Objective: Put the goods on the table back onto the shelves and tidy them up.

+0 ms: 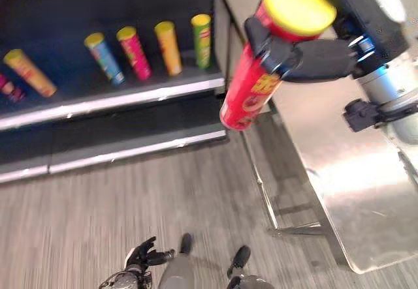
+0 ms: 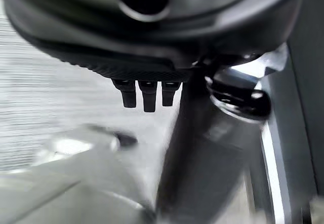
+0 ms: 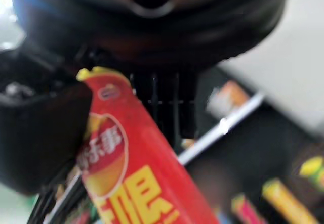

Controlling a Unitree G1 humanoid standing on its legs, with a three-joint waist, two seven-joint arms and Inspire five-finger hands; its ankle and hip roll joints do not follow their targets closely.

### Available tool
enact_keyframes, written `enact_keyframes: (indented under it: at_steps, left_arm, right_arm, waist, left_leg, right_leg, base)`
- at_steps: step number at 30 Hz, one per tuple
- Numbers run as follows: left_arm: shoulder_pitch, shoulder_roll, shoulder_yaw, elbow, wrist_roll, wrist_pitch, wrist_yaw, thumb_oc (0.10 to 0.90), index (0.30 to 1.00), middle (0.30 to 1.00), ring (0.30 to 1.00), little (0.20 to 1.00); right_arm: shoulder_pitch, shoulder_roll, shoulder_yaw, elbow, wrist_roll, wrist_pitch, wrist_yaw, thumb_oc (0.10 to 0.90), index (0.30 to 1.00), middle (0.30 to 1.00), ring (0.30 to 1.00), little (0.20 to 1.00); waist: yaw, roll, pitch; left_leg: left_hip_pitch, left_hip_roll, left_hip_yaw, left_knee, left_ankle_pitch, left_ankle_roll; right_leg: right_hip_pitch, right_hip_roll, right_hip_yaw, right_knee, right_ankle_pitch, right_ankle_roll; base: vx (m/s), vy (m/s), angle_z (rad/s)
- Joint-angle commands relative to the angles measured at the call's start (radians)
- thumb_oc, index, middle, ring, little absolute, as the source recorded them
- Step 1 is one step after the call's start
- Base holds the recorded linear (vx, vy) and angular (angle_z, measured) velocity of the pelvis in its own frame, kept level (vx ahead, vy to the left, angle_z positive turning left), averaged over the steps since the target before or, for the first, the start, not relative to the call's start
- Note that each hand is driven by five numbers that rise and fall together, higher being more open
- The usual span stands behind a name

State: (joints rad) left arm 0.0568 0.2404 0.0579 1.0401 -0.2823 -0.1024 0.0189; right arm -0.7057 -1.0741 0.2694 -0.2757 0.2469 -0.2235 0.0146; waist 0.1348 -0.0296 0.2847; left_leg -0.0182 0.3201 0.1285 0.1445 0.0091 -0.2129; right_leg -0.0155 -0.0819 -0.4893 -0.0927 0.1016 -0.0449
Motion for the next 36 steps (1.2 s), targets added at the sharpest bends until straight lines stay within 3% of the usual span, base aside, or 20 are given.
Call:
enact_keyframes:
  at_steps: [1, 2, 4, 5, 6, 7, 8, 10, 11, 12, 15, 17, 19, 24, 25, 26, 27, 32, 34, 36]
  left_arm:
    - [0.053, 0.037, -0.104, -0.011, 0.035, -0.004, -0.009, 0.8, 0.9, 0.9, 0.9, 0.9]
    - [0.054, 0.037, -0.104, -0.012, 0.035, -0.003, -0.009, 0.8, 0.9, 0.9, 0.9, 0.9]
    - [0.033, 0.057, -0.108, -0.016, 0.056, -0.007, -0.005, 0.8, 0.9, 0.9, 0.9, 0.9]
    - [0.033, 0.058, -0.108, -0.016, 0.056, -0.006, -0.005, 0.8, 0.9, 0.9, 0.9, 0.9]
    - [0.009, 0.086, -0.11, -0.01, 0.093, -0.015, 0.003, 0.8, 0.9, 0.9, 0.9, 0.9]
    - [0.001, 0.104, -0.104, -0.011, 0.084, -0.014, 0.006, 0.8, 0.9, 0.9, 0.9, 0.9]
    - [0.0, 0.104, -0.104, -0.011, 0.084, -0.014, 0.006, 0.8, 0.9, 0.9, 0.9, 0.9]
    - [-0.006, 0.113, -0.099, -0.013, 0.07, -0.013, 0.008, 0.8, 0.9, 0.9, 0.9, 0.9]
    - [-0.003, 0.114, -0.098, -0.014, 0.067, -0.011, 0.006, 0.8, 0.9, 0.9, 0.9, 0.9]
    - [0.012, 0.113, -0.106, -0.015, 0.07, -0.008, -0.003, 0.8, 0.9, 0.9, 0.9, 0.9]
    - [0.025, 0.104, -0.133, -0.027, 0.072, 0.001, -0.017, 0.8, 0.9, 0.9, 0.9, 0.9]
    - [0.044, 0.082, -0.14, -0.039, 0.063, 0.0, -0.021, 0.8, 0.9, 0.9, 0.9, 0.9]
    - [0.05, 0.061, -0.148, -0.058, 0.036, -0.002, -0.019, 0.8, 0.9, 0.9, 0.9, 0.9]
    - [0.047, 0.038, -0.165, -0.083, 0.003, 0.003, -0.012, 0.8, 0.9, 0.9, 0.9, 0.9]
    - [0.046, 0.038, -0.165, -0.079, 0.004, 0.005, -0.007, 0.8, 0.9, 0.9, 0.9, 0.9]
    - [0.039, 0.048, -0.167, -0.082, -0.001, 0.002, 0.006, 0.8, 0.9, 0.9, 0.9, 0.9]
    - [0.039, 0.049, -0.168, -0.082, -0.001, 0.002, 0.006, 0.8, 0.9, 0.9, 0.9, 0.9]
    - [0.033, 0.054, -0.192, -0.09, 0.018, -0.002, 0.01, 0.8, 0.9, 0.9, 0.9, 0.9]
    - [0.033, 0.053, -0.203, -0.084, 0.051, 0.001, 0.003, 0.8, 0.9, 0.9, 0.9, 0.9]
    - [0.028, 0.06, -0.2, -0.079, 0.063, 0.003, 0.001, 0.8, 0.9, 0.9, 0.9, 0.9]
  right_arm:
    - [-0.045, -0.002, -0.122, -0.092, -0.009, -0.056, -0.052, 0.4, 0.3, 0.3, 0.3, 0.3]
    - [-0.044, -0.002, -0.123, -0.093, -0.009, -0.055, -0.052, 0.4, 0.3, 0.3, 0.3, 0.3]
    - [-0.007, 0.047, -0.115, -0.111, -0.06, -0.038, -0.049, 0.4, 0.3, 0.3, 0.3, 0.3]
    - [-0.006, 0.047, -0.117, -0.112, -0.061, -0.037, -0.049, 0.4, 0.3, 0.3, 0.3, 0.3]
    - [-0.011, 0.074, -0.1, -0.117, -0.109, -0.026, -0.057, 0.4, 0.3, 0.3, 0.3, 0.3]
    - [0.001, 0.09, -0.094, -0.128, -0.123, -0.03, -0.053, 0.4, 0.3, 0.3, 0.3, 0.3]
    - [0.001, 0.091, -0.095, -0.128, -0.123, -0.03, -0.053, 0.4, 0.3, 0.3, 0.3, 0.3]
    - [0.008, 0.09, -0.088, -0.126, -0.146, -0.026, -0.059, 0.4, 0.3, 0.3, 0.3, 0.3]
    - [0.01, 0.092, -0.086, -0.125, -0.147, -0.024, -0.057, 0.4, 0.3, 0.3, 0.3, 0.3]
    - [0.011, 0.096, -0.072, -0.117, -0.153, -0.028, -0.057, 0.4, 0.3, 0.3, 0.3, 0.3]
    - [-0.005, 0.09, -0.024, -0.07, -0.164, -0.026, -0.056, 0.4, 0.3, 0.3, 0.3, 0.3]
    - [-0.031, 0.091, 0.004, -0.047, -0.16, -0.022, -0.062, 0.4, 0.3, 0.3, 0.3, 0.3]
    - [-0.042, 0.092, 0.031, -0.018, -0.154, -0.021, -0.066, 0.4, 0.3, 0.3, 0.3, 0.3]
    - [-0.019, 0.083, 0.018, 0.003, -0.158, -0.007, -0.075, 0.4, 0.3, 0.3, 0.3, 0.3]
    - [-0.018, 0.085, 0.017, 0.005, -0.161, -0.003, -0.077, 0.4, 0.3, 0.3, 0.3, 0.3]
    - [-0.011, 0.085, 0.003, 0.014, -0.168, -0.004, -0.095, 0.4, 0.3, 0.3, 0.3, 0.3]
    - [-0.01, 0.085, 0.002, 0.014, -0.168, -0.004, -0.095, 0.4, 0.3, 0.3, 0.3, 0.3]
    - [0.05, 0.072, -0.052, 0.036, -0.18, -0.002, -0.129, 0.4, 0.3, 0.3, 0.3, 0.3]
    - [0.114, 0.093, -0.097, 0.009, -0.202, 0.009, -0.122, 0.4, 0.3, 0.3, 0.3, 0.3]
    - [0.141, 0.109, -0.121, 0.002, -0.234, 0.025, -0.123, 0.4, 0.3, 0.3, 0.3, 0.3]
  waist:
    - [-0.06, 0.033, -0.128]
    - [-0.059, 0.032, -0.128]
    - [-0.048, 0.042, -0.127]
    - [-0.048, 0.039, -0.129]
    - [-0.049, 0.023, -0.117]
    - [-0.064, 0.019, -0.1]
    - [-0.064, 0.016, -0.101]
    - [-0.07, 0.022, -0.086]
    - [-0.069, 0.024, -0.086]
    - [-0.061, 0.031, -0.079]
    - [-0.057, 0.011, -0.069]
    - [-0.049, -0.003, -0.075]
    - [-0.045, -0.011, -0.067]
    - [-0.048, -0.003, -0.032]
    - [-0.047, -0.005, -0.032]
    - [-0.043, -0.018, -0.034]
    - [-0.043, -0.019, -0.036]
    - [-0.042, -0.013, -0.064]
    - [-0.044, 0.031, -0.103]
    - [-0.043, 0.037, -0.115]
  left_leg:
    - [0.082, 0.009, 0.062, -0.134, 0.057, 0.008]
    - [0.083, 0.008, 0.063, -0.136, 0.058, 0.009]
    - [0.071, -0.08, 0.067, -0.178, -0.013, 0.032]
    - [0.067, -0.083, 0.066, -0.177, -0.013, 0.034]
    - [0.053, -0.152, 0.046, -0.212, -0.03, 0.067]
    - [0.042, -0.186, 0.02, -0.216, -0.028, 0.09]
    - [0.039, -0.189, 0.02, -0.216, -0.025, 0.091]
    - [0.026, -0.223, -0.006, -0.216, -0.014, 0.12]
    - [0.022, -0.232, -0.013, -0.216, -0.008, 0.128]
    - [0.026, -0.253, -0.031, -0.218, -0.002, 0.145]
    - [0.027, -0.306, -0.066, -0.215, -0.001, 0.162]
    - [0.035, -0.338, -0.102, -0.213, -0.01, 0.165]
    - [0.016, -0.348, -0.123, -0.139, -0.042, 0.168]
    - [-0.066, -0.324, -0.112, 0.001, -0.066, 0.14]
    - [-0.08, -0.298, -0.111, -0.01, -0.053, 0.133]
    - [-0.127, -0.2, -0.135, -0.066, 0.026, 0.115]
    - [-0.127, -0.2, -0.136, -0.069, 0.028, 0.113]
    - [-0.209, -0.064, -0.151, -0.232, 0.118, 0.056]
    - [-0.188, -0.066, -0.136, -0.232, 0.132, 0.026]
    - [-0.169, -0.109, -0.125, -0.218, 0.128, 0.038]
  right_leg:
    - [0.06, -0.177, 0.016, 0.008, -0.018, 0.233]
    - [0.06, -0.178, 0.017, 0.008, -0.018, 0.234]
    - [0.0, -0.293, 0.001, 0.012, 0.097, 0.286]
    - [-0.003, -0.296, 0.001, 0.012, 0.098, 0.286]
    - [-0.037, -0.336, 0.051, 0.011, 0.135, 0.298]
    - [-0.052, -0.314, 0.157, 0.029, 0.131, 0.287]
    - [-0.057, -0.317, 0.159, 0.031, 0.132, 0.288]
    - [-0.062, -0.235, 0.267, 0.101, 0.046, 0.259]
    - [-0.065, -0.211, 0.284, 0.131, 0.019, 0.249]
    - [-0.048, -0.122, 0.28, 0.189, -0.066, 0.21]
    - [-0.039, 0.033, 0.306, 0.184, -0.13, 0.158]
    - [-0.004, 0.064, 0.367, 0.105, -0.1, 0.143]
    - [0.017, 0.055, 0.35, 0.067, -0.084, 0.142]
    - [0.054, 0.027, 0.317, 0.053, -0.096, 0.14]
    - [0.053, 0.017, 0.317, 0.052, -0.099, 0.145]
    - [0.044, -0.015, 0.321, 0.048, -0.118, 0.16]
    - [0.042, -0.015, 0.32, 0.049, -0.12, 0.159]
    - [0.086, -0.067, 0.332, 0.012, -0.161, 0.197]
    - [0.117, -0.114, 0.327, 0.005, -0.152, 0.231]
    - [0.135, -0.175, 0.33, 0.006, -0.122, 0.252]
  base:
    - [-0.07, 0.395, 0.52]
    - [-0.1, 0.426, 0.67]
    - [-0.2, 0.616, 0.29]
    - [-0.24, 0.611, 0.23]
    - [-0.18, 0.498, 0.69]
    - [-0.18, 0.497, 0.79]
    - [-0.08, 0.265, 0.63]
    - [-0.06, 0.212, 0.47]
    - [-0.04, 0.276, 0.46]
    - [-0.02, 0.196, 0.46]
    - [0.02, 0.116, 0.38]
    - [0.12, -0.006, 0.64]
    - [0.11, -0.066, 0.34]
    - [0.04, 0.05, 0.35]
    - [0.12, 0.237, 0.38]
    - [0.13, 0.234, 0.27]
    - [0.16, 0.252, 0.1]
    - [0.24, 0.274, -0.09]
    - [0.43, 0.575, -0.09]
    - [0.37, 0.526, -0.05]
